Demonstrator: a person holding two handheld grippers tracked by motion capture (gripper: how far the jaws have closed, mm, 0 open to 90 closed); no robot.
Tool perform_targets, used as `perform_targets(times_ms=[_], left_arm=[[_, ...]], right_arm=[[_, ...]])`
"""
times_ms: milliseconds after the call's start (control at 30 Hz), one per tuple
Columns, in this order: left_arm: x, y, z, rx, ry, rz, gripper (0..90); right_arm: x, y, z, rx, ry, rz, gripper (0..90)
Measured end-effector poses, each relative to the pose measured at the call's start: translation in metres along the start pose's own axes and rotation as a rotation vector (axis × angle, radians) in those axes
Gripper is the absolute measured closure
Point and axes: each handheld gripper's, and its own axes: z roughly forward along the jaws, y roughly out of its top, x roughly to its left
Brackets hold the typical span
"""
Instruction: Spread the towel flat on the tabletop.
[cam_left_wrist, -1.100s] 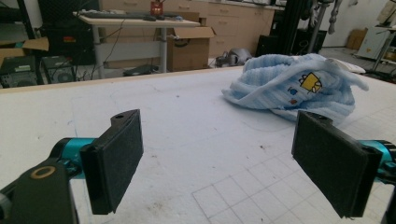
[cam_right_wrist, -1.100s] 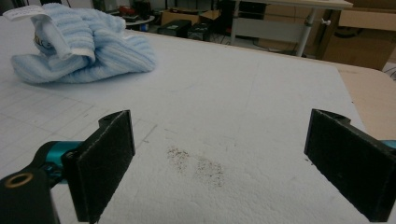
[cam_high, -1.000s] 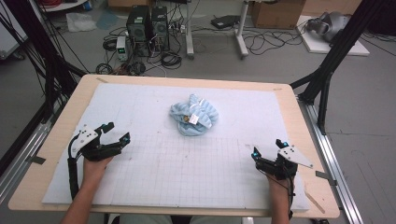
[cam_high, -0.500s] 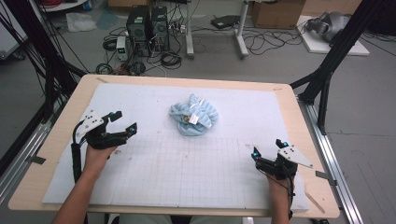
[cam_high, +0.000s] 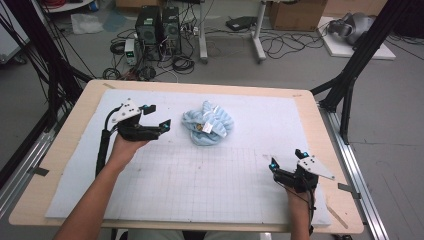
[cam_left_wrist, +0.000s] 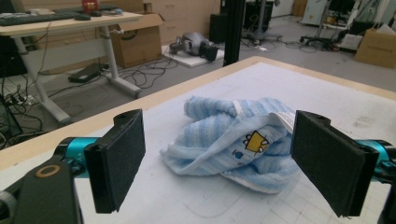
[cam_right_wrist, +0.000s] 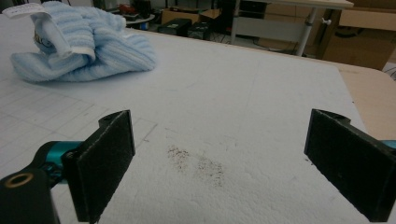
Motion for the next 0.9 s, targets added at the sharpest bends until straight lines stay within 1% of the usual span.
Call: perform_targets(times_ms=[100,200,233,300,333,367,433,500,533,633,767,800,900], left_arm=[[-0.004,0.003,0.013,0.010,-0.018,0.000,18.8],[-0.008,0.003,0.027,0.027,-0.044,-0.001,20.1],[-0.009,0.004,0.032,0.041,-0.054,0.006,20.4],[-0.013,0.003,0.041,0.051,-0.066,0.010,21.3],[-0.015,0.002,0.047,0.071,-0.074,0.018,21.6],[-0.017,0.002,0.052,0.085,-0.072,0.035,21.8],[-0.021,0.002,0.062,0.097,-0.084,0.035,21.8],[-0.025,0.002,0.071,0.115,-0.099,0.049,21.4],[-0.027,0.003,0.075,0.121,-0.107,0.049,21.4],[-0.031,0.002,0.085,0.133,-0.115,0.056,20.5],[-0.033,0.000,0.095,0.154,-0.116,0.059,19.7],[-0.032,-0.001,0.098,0.164,-0.116,0.057,18.9],[-0.032,-0.006,0.107,0.206,-0.109,0.071,18.6]], right_arm=[[0.000,0.000,0.000,0.000,0.001,-0.003,7.6],[0.000,0.000,0.000,0.001,0.001,-0.003,7.6],[0.000,0.000,0.000,0.001,0.001,-0.003,7.6],[0.000,0.000,0.000,0.001,0.000,-0.002,7.6],[0.000,0.000,0.000,0.002,0.001,0.000,7.6],[0.000,0.000,0.000,-0.001,0.001,0.000,7.6],[0.000,0.000,0.000,0.000,0.001,0.000,7.6],[0.000,0.000,0.000,0.000,0.001,-0.003,7.6],[0.000,0.000,0.000,0.000,0.000,-0.004,7.6],[0.000,0.000,0.000,-0.001,0.001,-0.001,7.6],[0.000,0.000,0.000,-0.001,0.003,-0.002,7.6],[0.000,0.000,0.000,-0.003,0.003,-0.001,7.6],[0.000,0.000,0.000,-0.001,0.003,-0.001,7.6]])
